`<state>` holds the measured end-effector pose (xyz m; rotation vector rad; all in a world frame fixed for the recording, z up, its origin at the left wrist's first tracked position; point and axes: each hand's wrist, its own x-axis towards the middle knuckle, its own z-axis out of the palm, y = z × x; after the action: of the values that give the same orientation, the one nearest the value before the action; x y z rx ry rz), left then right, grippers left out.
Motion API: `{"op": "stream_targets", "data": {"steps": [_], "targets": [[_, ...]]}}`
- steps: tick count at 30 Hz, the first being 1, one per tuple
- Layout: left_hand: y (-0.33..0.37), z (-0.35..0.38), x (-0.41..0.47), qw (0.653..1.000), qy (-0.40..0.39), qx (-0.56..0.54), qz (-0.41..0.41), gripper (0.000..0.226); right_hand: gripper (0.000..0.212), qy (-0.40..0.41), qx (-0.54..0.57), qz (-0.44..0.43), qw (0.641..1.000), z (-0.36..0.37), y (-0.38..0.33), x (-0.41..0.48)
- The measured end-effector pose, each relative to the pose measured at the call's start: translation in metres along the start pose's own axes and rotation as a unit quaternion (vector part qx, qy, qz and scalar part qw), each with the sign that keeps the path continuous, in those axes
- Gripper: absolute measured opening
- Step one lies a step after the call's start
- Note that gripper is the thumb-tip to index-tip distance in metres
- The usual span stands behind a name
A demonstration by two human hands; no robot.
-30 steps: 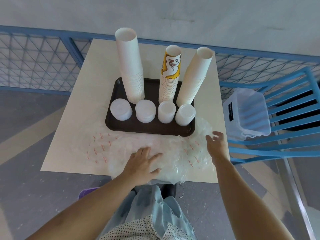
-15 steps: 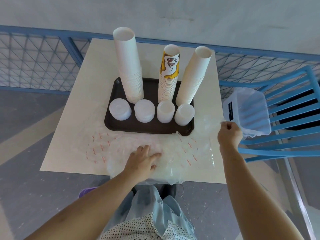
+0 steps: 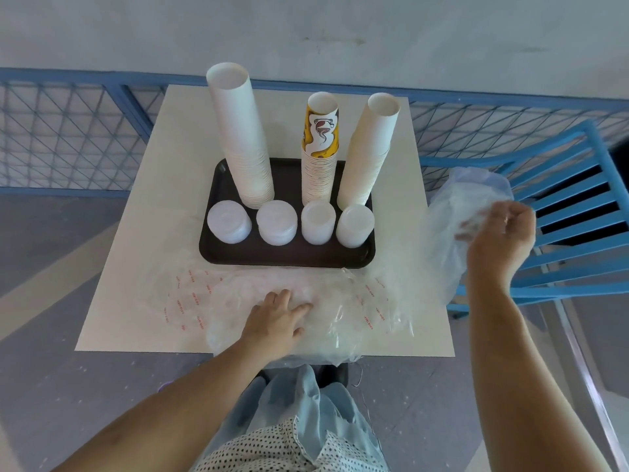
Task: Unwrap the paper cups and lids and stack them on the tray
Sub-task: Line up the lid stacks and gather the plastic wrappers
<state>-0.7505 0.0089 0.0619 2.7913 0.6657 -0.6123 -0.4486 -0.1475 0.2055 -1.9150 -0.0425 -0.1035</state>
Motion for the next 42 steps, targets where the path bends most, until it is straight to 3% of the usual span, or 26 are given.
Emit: {"op": "stream_targets", "data": {"steps": [4, 8, 10, 12, 13, 14, 16, 17, 18, 20, 22, 23, 25, 27, 29, 31, 33, 36, 39, 42], "targets": [[0.004, -0.011, 0.002, 0.999, -0.029, 0.031, 0.006, 0.06, 0.013, -0.107, 0.023, -0.093, 0.99, 0.012, -0.03, -0.045], [0.009, -0.033, 0.002, 0.999, -0.049, 0.004, -0.003, 0.061, 0.008, -0.252, 0.012, -0.147, 0.956, 0.025, -0.045, -0.09], [0.012, -0.047, -0.001, 1.0, -0.002, -0.03, 0.004, 0.057, 0.001, -0.298, 0.01, -0.188, 0.936, 0.026, -0.053, -0.11], [0.014, -0.063, -0.005, 0.985, 0.059, -0.159, -0.018, 0.048, 0.006, -0.332, 0.02, -0.215, 0.918, 0.026, -0.057, -0.126], [0.016, -0.075, -0.009, 0.953, 0.071, -0.289, -0.05, 0.042, 0.007, -0.354, 0.03, -0.225, 0.907, 0.025, -0.058, -0.132], [0.019, -0.092, -0.013, 0.888, 0.054, -0.449, -0.089, 0.038, 0.008, -0.374, 0.034, -0.242, 0.895, 0.024, -0.059, -0.139], [0.026, -0.128, -0.025, 0.692, -0.009, -0.711, -0.124, 0.041, 0.009, -0.405, 0.027, -0.282, 0.869, 0.025, -0.058, -0.153], [0.026, -0.144, -0.031, 0.615, -0.023, -0.78, -0.112, 0.049, 0.009, -0.42, 0.017, -0.294, 0.858, 0.027, -0.056, -0.16], [0.024, -0.156, -0.038, 0.561, -0.024, -0.822, -0.095, 0.061, 0.01, -0.437, 0.006, -0.307, 0.845, 0.029, -0.054, -0.167], [0.016, -0.169, -0.047, 0.511, -0.026, -0.855, -0.082, 0.08, 0.015, -0.479, -0.015, -0.335, 0.812, 0.033, -0.048, -0.18], [0.007, -0.17, -0.053, 0.538, -0.038, -0.839, -0.069, 0.082, 0.023, -0.514, -0.024, -0.345, 0.785, 0.033, -0.043, -0.191], [0.003, -0.166, -0.053, 0.585, -0.036, -0.809, -0.056, 0.069, 0.023, -0.521, -0.01, -0.329, 0.788, 0.031, -0.043, -0.194], [-0.009, -0.156, -0.053, 0.688, 0.006, -0.724, -0.049, 0.035, 0.02, -0.498, 0.049, -0.273, 0.822, 0.028, -0.044, -0.196], [-0.022, -0.15, -0.056, 0.743, 0.024, -0.666, -0.065, 0.014, 0.026, -0.406, 0.065, -0.24, 0.879, 0.028, -0.038, -0.189], [-0.032, -0.152, -0.062, 0.794, 0.004, -0.605, -0.063, 0.011, 0.046, -0.334, 0.003, -0.245, 0.91, 0.029, -0.029, -0.175], [-0.036, -0.158, -0.072, 0.846, -0.044, -0.531, -0.02, 0.01, 0.074, -0.36, -0.093, -0.271, 0.888, 0.031, -0.017, -0.162], [-0.036, -0.163, -0.08, 0.868, -0.074, -0.491, 0.023, 0.012, 0.087, -0.424, -0.172, -0.288, 0.841, 0.035, -0.006, -0.156], [-0.043, -0.163, -0.085, 0.876, -0.041, -0.477, 0.06, 0.024, 0.06, -0.496, -0.18, -0.292, 0.798, 0.044, 0.005, -0.155], [-0.055, -0.157, -0.085, 0.876, 0.031, -0.481, 0.031, 0.017, 0.025, -0.532, -0.196, -0.227, 0.792, 0.046, 0.005, -0.155], [-0.066, -0.144, -0.087, 0.851, 0.099, -0.515, -0.021, 0.024, 0.019, -0.558, -0.213, -0.159, 0.786, 0.047, 0.006, -0.154]]}}
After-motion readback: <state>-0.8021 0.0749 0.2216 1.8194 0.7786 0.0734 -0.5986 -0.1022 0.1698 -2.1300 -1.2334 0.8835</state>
